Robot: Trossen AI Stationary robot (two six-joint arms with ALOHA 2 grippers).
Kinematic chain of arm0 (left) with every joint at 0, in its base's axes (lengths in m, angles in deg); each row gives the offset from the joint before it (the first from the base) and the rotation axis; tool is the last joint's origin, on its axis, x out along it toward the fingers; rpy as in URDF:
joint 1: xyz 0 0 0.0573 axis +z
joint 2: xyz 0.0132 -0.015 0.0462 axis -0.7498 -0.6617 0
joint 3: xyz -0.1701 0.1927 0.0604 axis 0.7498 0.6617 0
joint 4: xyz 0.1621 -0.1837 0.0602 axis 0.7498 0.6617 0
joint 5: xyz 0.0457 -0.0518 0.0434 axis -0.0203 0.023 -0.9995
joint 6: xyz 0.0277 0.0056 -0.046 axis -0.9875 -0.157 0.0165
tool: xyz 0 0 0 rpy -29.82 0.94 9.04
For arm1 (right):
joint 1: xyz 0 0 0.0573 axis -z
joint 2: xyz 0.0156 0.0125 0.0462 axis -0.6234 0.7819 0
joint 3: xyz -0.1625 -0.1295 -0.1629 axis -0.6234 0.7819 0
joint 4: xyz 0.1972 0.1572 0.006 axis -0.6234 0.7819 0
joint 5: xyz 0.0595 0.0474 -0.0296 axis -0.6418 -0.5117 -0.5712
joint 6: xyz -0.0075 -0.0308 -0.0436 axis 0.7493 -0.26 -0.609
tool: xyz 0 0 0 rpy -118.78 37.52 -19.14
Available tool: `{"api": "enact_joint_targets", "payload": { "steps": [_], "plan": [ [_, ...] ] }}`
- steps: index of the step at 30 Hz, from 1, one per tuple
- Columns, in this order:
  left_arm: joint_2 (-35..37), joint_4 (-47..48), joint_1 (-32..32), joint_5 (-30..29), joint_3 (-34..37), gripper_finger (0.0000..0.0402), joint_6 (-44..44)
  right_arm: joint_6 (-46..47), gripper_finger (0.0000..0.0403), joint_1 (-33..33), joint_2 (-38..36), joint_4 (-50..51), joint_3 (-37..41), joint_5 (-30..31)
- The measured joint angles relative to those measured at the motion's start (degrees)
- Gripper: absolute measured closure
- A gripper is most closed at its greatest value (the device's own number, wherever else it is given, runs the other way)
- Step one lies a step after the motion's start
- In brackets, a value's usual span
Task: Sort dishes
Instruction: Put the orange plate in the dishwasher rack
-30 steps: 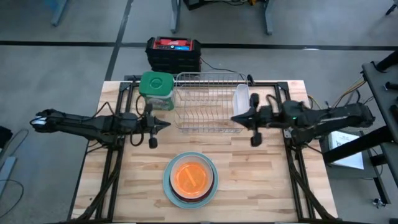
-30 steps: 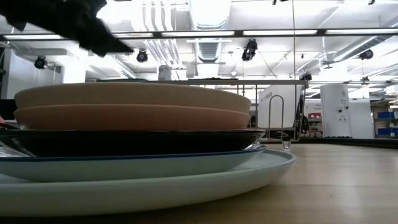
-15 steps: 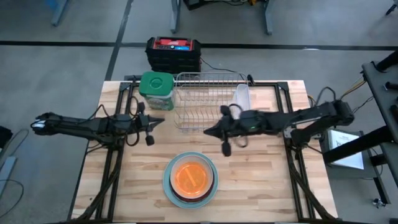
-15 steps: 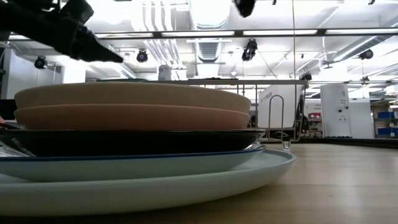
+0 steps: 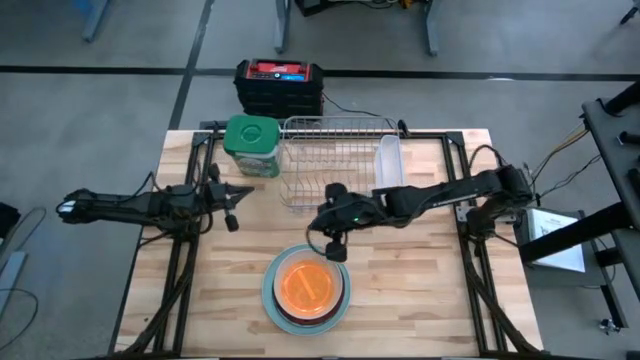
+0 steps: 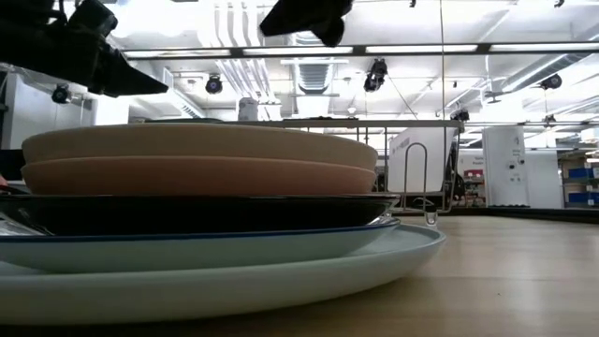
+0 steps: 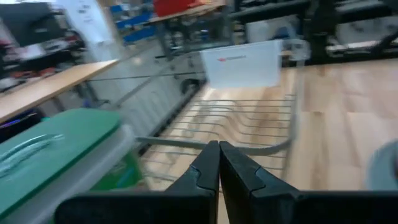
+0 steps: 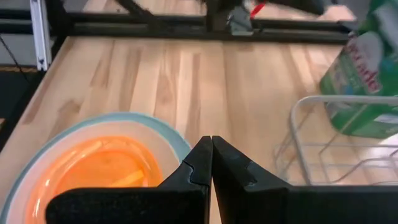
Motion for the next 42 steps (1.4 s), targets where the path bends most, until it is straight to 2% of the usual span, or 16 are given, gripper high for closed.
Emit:
{"api": "enact_joint_targets", "payload": {
  "steps": [7, 12, 14, 23, 28, 36, 38, 42],
  "plan": [
    [0.83, 0.92, 0.0, -5.86, 2.04, 0.0401, 0.28, 2.26, 0.0403, 0.0, 5.44, -0.26, -2.35, -0.56],
    [0.55, 0.96, 0.02, -15.95, 4.03, 0.0401, -0.46, 4.08, 0.0403, -0.22, 9.86, -0.15, -3.44, -3.85],
    [0.52, 0.7, 0.02, -18.21, 4.16, 0.0402, -0.46, 3.09, 0.0403, -0.76, 11.37, -0.26, -4.11, -4.69],
    [-0.41, 0.41, 0.0, -17.74, 3.85, 0.0401, 1.95, -1.91, 0.0403, -3.28, 16.46, -0.2, -6.99, -4.35],
    [-1.23, 0.39, -0.02, -17.59, 3.81, 0.0401, 4.96, -3.49, 0.0403, -4.93, 17.97, -0.67, -7.03, 2.75],
    [-2.94, 0.39, -0.02, -15.51, 3.79, 0.0401, 6.71, -1.18, 0.0402, -6.03, 17.93, -0.77, -7.01, 3.05],
    [-3.27, 0.32, 0.02, -15.51, 3.79, 0.0401, 6.88, -1.07, 0.0395, -6.44, 18.14, -1.1, -7.01, 3.53],
    [-3.79, 0.08, 0.02, -15.48, 3.79, 0.0401, 8.1, -0.51, 0.0362, -7.49, 19.05, -1.83, -6.94, 8.51]
  ]
}}
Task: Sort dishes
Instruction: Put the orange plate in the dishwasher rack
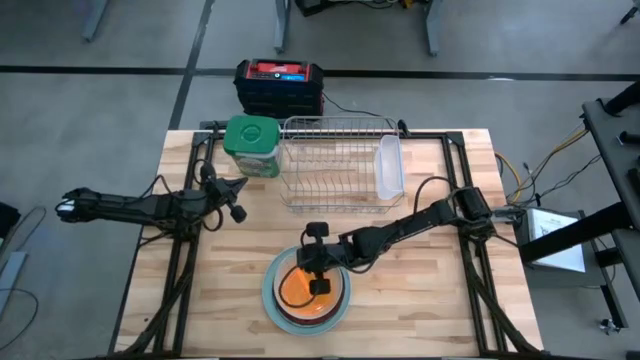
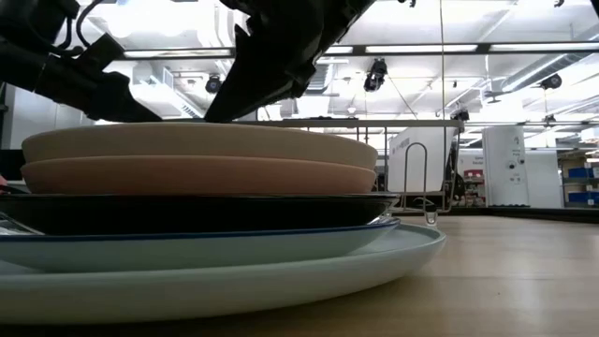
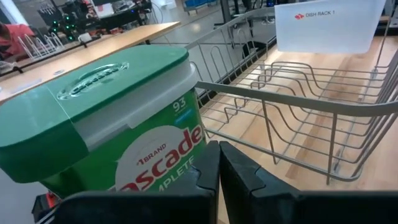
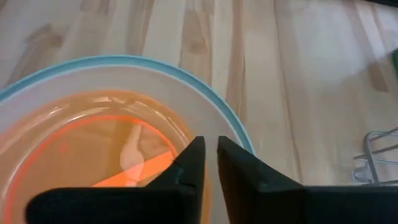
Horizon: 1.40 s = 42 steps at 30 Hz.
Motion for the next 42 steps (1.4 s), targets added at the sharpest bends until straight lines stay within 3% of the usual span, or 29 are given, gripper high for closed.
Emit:
{"api": "enact_joint_targets", "payload": {
  "steps": [8, 13, 42],
  "plan": [
    [-0.49, -0.16, 0.0, 0.08, 0.0, 0.0401, 3.07, 5.0, 0.0295, 0.01, 0.6, -0.47, 0.01, 1.57],
    [-0.51, -0.67, 0.0, 0.08, 0.0, 0.0401, 3.02, 5.45, 0.0275, 0.01, 0.68, -0.63, 0.02, -2.54],
    [-0.93, -0.54, 0.0, 0.08, 0.0, 0.0401, 2.89, 7.97, 0.0278, 0.15, 4.39, -0.28, 0.09, -2.76]
  ]
}}
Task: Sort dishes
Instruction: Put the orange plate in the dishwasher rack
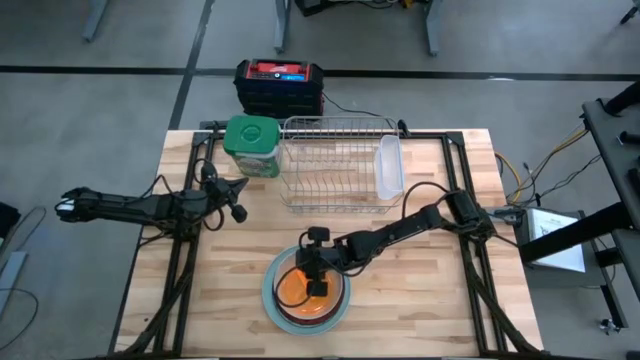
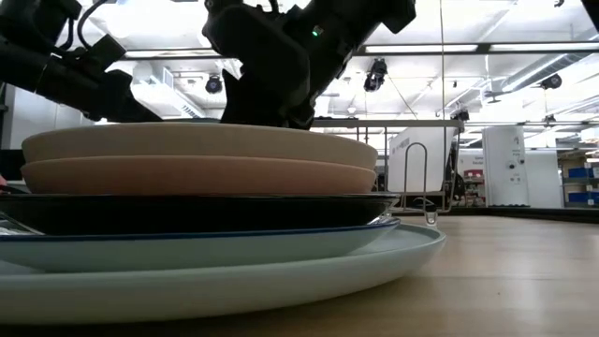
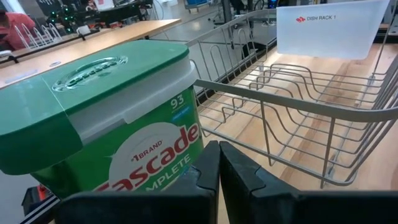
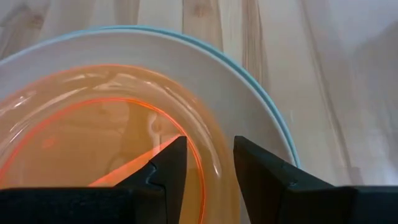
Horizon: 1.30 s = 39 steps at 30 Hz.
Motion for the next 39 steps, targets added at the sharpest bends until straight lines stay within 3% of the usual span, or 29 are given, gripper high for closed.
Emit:
{"api": "enact_joint_targets", "payload": {
  "steps": [21, 28, 36, 39],
  "plan": [
    [-0.32, 0.0, 0.0, 0.0, 0.0, 0.0401, 0.0, -0.04, 0.0287, 0.63, 1.51, 0.14, 0.0, -0.1],
    [-0.42, 0.0, 0.0, 0.0, 0.0, 0.0401, 0.0, -0.89, 0.0323, 0.83, 1.51, 0.09, 0.0, -0.24],
    [-0.46, 0.0, 0.0, -0.01, 0.0, 0.0401, -0.02, -2.53, 0.0394, 1.14, 1.51, -0.19, -0.02, -0.34],
    [-0.55, 0.0, -0.02, 0.0, 0.0, 0.0401, -0.02, -4.11, 0.0399, 1.18, 1.17, -0.21, -0.04, -0.3]
  ]
}}
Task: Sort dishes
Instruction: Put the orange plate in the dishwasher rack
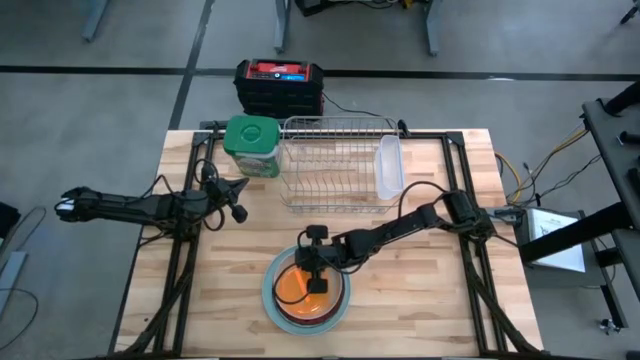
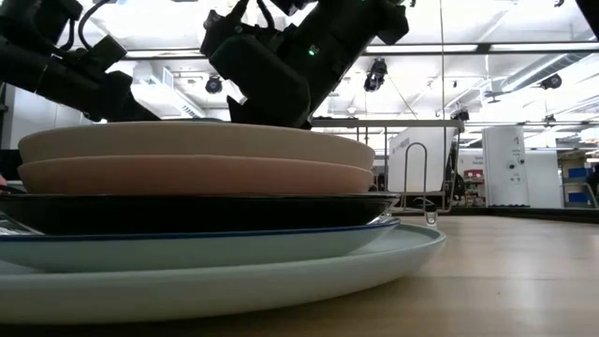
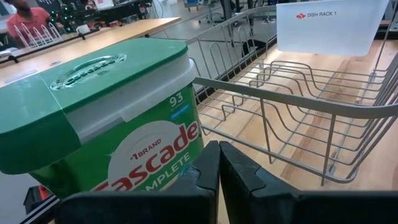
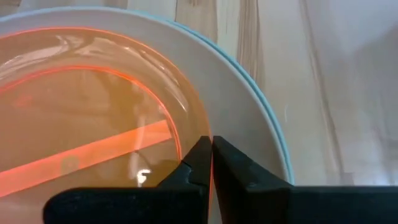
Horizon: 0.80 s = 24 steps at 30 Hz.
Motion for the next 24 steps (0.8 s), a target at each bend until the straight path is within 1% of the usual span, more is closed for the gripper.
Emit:
{"api": "enact_joint_targets", "payload": {
  "steps": [7, 11, 15, 19, 22, 24],
  "plan": [
    [0.0, -0.01, 0.02, -0.02, 0.0, 0.0401, 0.0, -1.55, 0.0402, 0.0, -2.98, 0.04, -0.01, 0.04],
    [0.0, -0.02, 0.02, -0.02, 0.0, 0.0401, 0.0, -4.63, 0.0402, -0.17, -5.2, 0.35, -0.03, 1.21],
    [0.0, -0.84, 0.01, -0.01, 0.0, 0.0401, -0.31, -8.23, 0.0402, -0.46, -7.49, 0.41, -0.05, 3.63],
    [0.0, -2.56, 0.0, -0.02, -0.02, 0.0401, -0.52, -10.89, 0.0403, -0.64, -8.54, 0.69, -0.05, 3.82],
    [0.0, -3.12, 0.0, -0.01, -0.02, 0.0401, -0.74, -12.89, 0.0403, -1.0, -8.76, 1.01, -0.05, 6.19],
    [0.02, -3.15, 0.02, 1.91, -0.02, 0.0401, -0.72, -14.67, 0.0403, -1.4, -8.77, 1.34, -0.05, 8.05]
  ]
}}
